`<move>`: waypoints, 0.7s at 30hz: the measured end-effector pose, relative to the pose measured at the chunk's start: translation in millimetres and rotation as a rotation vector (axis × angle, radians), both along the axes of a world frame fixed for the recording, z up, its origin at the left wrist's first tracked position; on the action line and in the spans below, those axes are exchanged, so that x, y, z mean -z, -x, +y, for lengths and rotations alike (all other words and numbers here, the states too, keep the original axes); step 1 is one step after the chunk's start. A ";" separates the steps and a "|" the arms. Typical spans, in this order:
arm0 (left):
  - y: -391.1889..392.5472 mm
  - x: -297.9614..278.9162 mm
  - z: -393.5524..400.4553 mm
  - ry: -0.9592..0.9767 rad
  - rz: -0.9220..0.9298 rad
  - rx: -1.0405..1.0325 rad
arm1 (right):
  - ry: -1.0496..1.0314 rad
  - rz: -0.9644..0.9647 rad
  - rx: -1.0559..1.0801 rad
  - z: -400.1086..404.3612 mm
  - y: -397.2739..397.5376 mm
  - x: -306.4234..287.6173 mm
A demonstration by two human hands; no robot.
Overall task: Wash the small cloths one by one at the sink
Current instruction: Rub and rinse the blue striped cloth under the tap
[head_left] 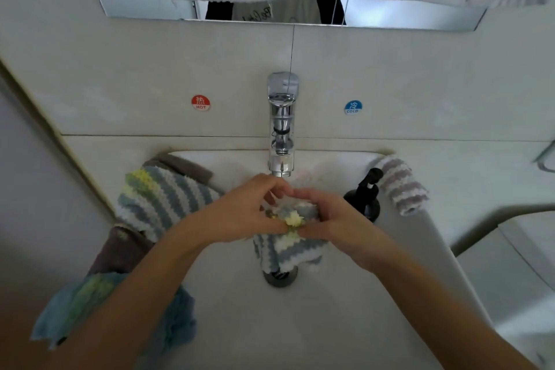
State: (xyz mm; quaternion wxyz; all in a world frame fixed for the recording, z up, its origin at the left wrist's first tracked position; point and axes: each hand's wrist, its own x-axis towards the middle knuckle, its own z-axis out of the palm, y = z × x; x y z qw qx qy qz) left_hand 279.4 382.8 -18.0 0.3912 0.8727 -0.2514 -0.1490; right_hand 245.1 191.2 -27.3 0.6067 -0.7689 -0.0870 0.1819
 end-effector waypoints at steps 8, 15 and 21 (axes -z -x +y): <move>6.5 3.1 6.2 0.131 0.334 -0.030 | -0.031 -0.059 0.166 3.8 0.3 4.1; 9.7 3.8 1.6 0.289 0.378 -0.157 | -0.031 -0.224 0.206 10.9 5.1 4.2; 10.0 -2.3 5.1 0.389 0.423 -0.270 | 0.079 -0.753 0.358 8.8 13.1 -19.4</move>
